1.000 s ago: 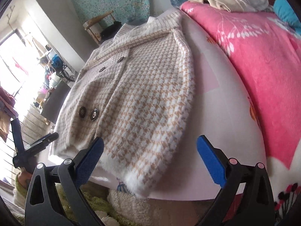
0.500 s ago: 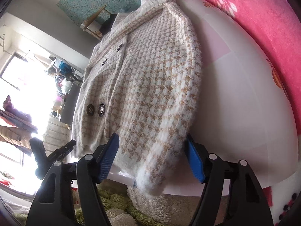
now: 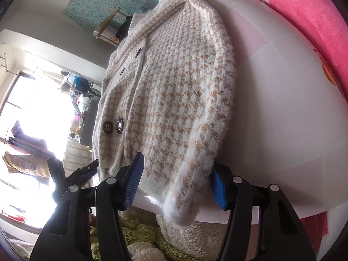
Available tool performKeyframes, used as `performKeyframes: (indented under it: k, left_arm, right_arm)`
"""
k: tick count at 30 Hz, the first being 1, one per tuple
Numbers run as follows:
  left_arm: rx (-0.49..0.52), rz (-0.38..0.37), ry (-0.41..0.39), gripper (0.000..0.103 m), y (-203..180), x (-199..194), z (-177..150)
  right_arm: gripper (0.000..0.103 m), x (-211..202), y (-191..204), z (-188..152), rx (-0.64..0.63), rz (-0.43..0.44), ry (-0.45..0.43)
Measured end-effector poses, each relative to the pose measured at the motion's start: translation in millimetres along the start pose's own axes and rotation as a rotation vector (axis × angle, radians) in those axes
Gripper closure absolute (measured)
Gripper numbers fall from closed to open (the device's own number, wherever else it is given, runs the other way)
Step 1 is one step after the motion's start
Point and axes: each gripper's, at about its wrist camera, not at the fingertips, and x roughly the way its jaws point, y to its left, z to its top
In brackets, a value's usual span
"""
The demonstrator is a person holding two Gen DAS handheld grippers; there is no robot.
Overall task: Fold large clothes
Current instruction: 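Position both grippers at the coat hem edge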
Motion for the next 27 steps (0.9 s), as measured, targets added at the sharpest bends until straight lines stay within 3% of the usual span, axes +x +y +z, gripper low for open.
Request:
performKeyframes:
  k: [5,8,13,27]
  left_arm:
    - [0.042,0.059,-0.029,0.04,-9.0,0.2,-3.5]
    - [0.062,0.091,-0.048,0.05,-9.3,-5.2,-5.8]
    - [0.047,0.058,-0.051,0.057,-1.2,-13.1,-5.7]
    - [0.036,0.102,-0.052,0.056,-5.9,-10.0,-3.0]
  right_arm:
    - [0.065,2.0,-0.5,-1.2,0.003,-0.022,-0.013]
    - [0.075,0.7,-2.3,-1.5,0.007,-0.038,-0.013]
    - [0.075,-0.3,-1.0,-2.0,0.008,-0.049,0.002]
    - [0.074,0.6,2.1,-8.5,-0.018,-0.049,0.007]
